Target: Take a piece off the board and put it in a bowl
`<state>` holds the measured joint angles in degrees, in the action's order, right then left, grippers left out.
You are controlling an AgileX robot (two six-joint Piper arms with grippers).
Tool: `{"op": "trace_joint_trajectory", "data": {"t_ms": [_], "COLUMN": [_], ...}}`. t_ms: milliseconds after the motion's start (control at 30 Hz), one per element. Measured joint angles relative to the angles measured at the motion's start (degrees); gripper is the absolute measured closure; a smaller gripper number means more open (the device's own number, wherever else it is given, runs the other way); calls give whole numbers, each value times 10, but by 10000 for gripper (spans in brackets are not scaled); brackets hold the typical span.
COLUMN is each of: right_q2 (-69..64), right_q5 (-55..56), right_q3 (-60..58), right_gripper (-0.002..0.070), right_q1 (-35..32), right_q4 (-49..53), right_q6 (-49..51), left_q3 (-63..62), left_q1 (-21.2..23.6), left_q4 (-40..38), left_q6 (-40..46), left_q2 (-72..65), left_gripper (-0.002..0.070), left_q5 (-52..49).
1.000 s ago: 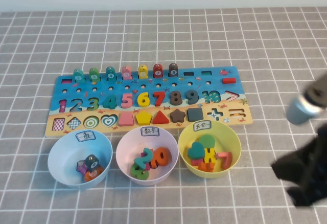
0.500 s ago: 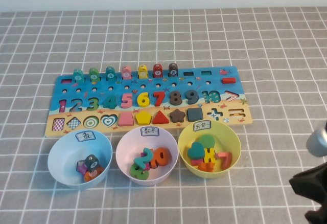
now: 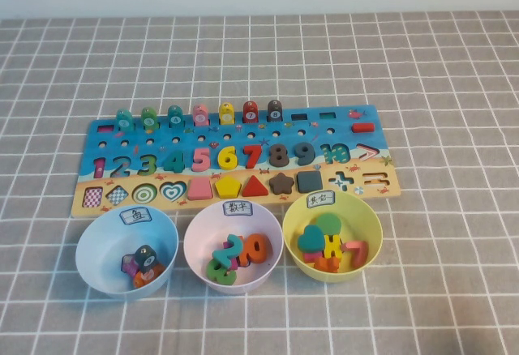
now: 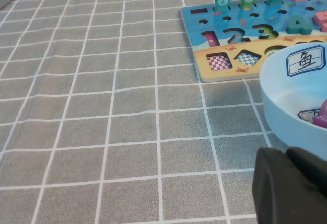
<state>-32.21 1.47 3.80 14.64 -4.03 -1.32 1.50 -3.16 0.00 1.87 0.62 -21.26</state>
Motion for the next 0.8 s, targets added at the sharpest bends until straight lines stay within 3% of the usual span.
{"op": "trace_joint_trajectory", "data": {"t_ms": [167, 467, 600, 800], "right_q2": [111, 305, 327, 327], "right_q5": [10, -146, -211, -222], "right_q3": [-50, -52, -52, -52], "right_gripper": [693, 694, 694, 694], "right_q1": [-42, -52, -52, -52], "right_q4": [0, 1, 2, 2], "right_q6": [0, 0, 0, -13], "left_q3": [0, 0, 0, 0], "left_q1": [0, 0, 0, 2], "left_q4": [0, 0, 0, 0], "left_q6": [0, 0, 0, 0], "left_q2": [0, 0, 0, 0], "left_gripper": [676, 676, 676, 676], "left_q5": [0, 0, 0, 0]}}
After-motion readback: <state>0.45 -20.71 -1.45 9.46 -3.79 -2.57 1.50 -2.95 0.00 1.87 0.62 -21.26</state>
